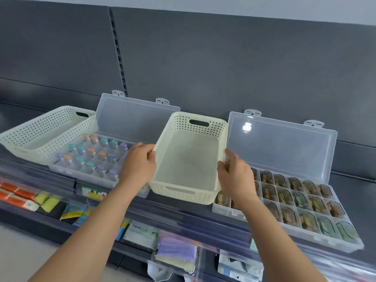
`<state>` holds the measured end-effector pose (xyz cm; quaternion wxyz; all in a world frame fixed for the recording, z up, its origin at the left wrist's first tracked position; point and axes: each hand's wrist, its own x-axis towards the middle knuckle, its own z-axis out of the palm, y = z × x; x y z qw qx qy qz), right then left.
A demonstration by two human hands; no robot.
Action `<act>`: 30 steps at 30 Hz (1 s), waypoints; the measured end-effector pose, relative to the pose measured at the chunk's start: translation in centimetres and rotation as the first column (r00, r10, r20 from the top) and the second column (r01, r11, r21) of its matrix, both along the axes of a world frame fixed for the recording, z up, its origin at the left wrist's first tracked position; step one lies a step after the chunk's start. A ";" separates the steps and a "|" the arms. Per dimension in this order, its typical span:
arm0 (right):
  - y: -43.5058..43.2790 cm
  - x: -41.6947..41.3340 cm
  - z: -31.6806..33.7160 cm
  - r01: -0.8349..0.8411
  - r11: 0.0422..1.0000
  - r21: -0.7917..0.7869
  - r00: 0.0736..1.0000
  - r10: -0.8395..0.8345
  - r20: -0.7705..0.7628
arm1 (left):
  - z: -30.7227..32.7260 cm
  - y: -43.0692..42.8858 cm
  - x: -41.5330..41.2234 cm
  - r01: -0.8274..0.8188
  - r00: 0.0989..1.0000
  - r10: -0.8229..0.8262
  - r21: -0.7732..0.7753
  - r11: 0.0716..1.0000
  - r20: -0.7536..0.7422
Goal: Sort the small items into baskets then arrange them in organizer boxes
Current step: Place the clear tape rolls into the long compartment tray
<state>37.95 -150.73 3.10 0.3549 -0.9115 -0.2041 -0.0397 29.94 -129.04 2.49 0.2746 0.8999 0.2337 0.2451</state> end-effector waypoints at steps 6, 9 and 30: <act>1.6 -1.8 2.2 -0.121 0.989 0.088 0.992 0.117 0.046 | 2.2 0.7 -3.8 -0.090 0.988 0.095 -0.050 0.995 0.121; 3.8 -2.8 2.9 -0.179 0.979 0.098 0.982 0.171 0.082 | 2.9 2.1 -6.2 -0.134 0.978 0.142 -0.063 0.989 0.151; 34.0 -13.5 3.3 -0.313 0.942 0.117 0.949 0.306 0.079 | 4.8 30.2 -20.5 -0.281 0.953 0.289 -0.088 0.956 0.088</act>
